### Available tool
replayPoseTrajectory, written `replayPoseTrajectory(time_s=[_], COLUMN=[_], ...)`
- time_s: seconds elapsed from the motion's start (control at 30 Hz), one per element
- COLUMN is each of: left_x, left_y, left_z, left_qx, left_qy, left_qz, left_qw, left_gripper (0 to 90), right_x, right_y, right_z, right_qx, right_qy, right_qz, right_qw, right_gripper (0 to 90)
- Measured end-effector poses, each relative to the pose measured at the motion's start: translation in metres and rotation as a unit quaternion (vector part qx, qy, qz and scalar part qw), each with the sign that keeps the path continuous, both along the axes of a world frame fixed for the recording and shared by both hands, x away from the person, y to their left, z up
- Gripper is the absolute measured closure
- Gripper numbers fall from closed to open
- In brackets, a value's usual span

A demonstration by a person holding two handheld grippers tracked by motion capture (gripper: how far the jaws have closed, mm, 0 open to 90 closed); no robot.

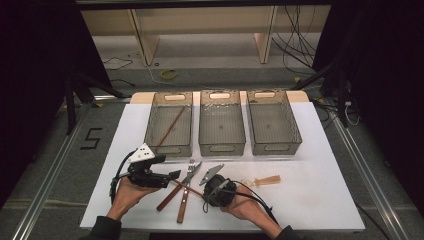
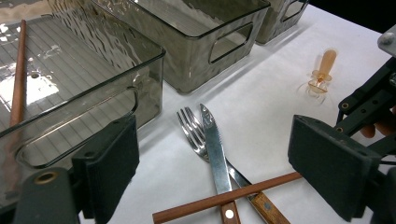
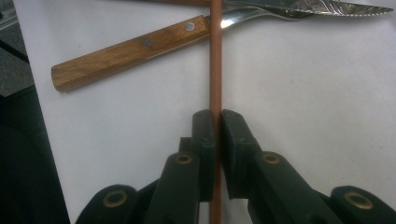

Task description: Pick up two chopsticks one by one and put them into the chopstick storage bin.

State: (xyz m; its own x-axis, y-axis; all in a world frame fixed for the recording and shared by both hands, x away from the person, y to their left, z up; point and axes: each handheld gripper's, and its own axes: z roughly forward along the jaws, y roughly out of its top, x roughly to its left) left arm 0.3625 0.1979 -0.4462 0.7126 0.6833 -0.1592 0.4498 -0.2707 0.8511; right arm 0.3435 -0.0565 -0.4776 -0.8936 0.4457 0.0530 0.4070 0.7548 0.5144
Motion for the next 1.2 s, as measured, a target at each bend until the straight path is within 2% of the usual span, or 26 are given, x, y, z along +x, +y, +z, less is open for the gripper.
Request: replayPoseTrajectory(time_s=[0.3, 0.43, 0.57, 0.7, 0.97, 1.2], left_x=[-0.001, -0.004, -0.006, -0.009, -0.009, -0.009], left_y=[-0.003, -0.008, -0.015, -0.023, -0.029, -0.034], left_z=[0.002, 0.006, 0.009, 0.011, 0.013, 0.012], left_qx=[0.015, 0.026, 0.056, 0.074, 0.095, 0.122], left_qy=[-0.003, -0.005, -0.001, -0.004, 0.002, 0.005], left_qz=[-0.019, -0.034, -0.051, -0.068, -0.087, -0.102], left_qw=[0.9997, 0.9991, 0.9972, 0.9949, 0.9917, 0.9872], left_gripper=[16.2, 16.3, 15.9, 16.2, 16.5, 16.4], right_x=[0.003, 0.003, 0.002, 0.001, 0.001, 0.000], right_y=[-0.006, -0.010, -0.014, -0.017, -0.021, -0.025], right_z=[0.007, 0.013, 0.020, 0.025, 0.029, 0.034], right_qx=[0.009, 0.011, 0.006, 0.003, -0.002, -0.007], right_qy=[-0.001, -0.013, -0.024, -0.027, -0.028, -0.029], right_qz=[0.009, 0.017, 0.029, 0.035, 0.044, 0.054], right_qw=[0.9999, 0.9997, 0.9993, 0.9990, 0.9986, 0.9981], right_gripper=[85.3, 85.3, 85.3, 85.3, 85.3, 85.4])
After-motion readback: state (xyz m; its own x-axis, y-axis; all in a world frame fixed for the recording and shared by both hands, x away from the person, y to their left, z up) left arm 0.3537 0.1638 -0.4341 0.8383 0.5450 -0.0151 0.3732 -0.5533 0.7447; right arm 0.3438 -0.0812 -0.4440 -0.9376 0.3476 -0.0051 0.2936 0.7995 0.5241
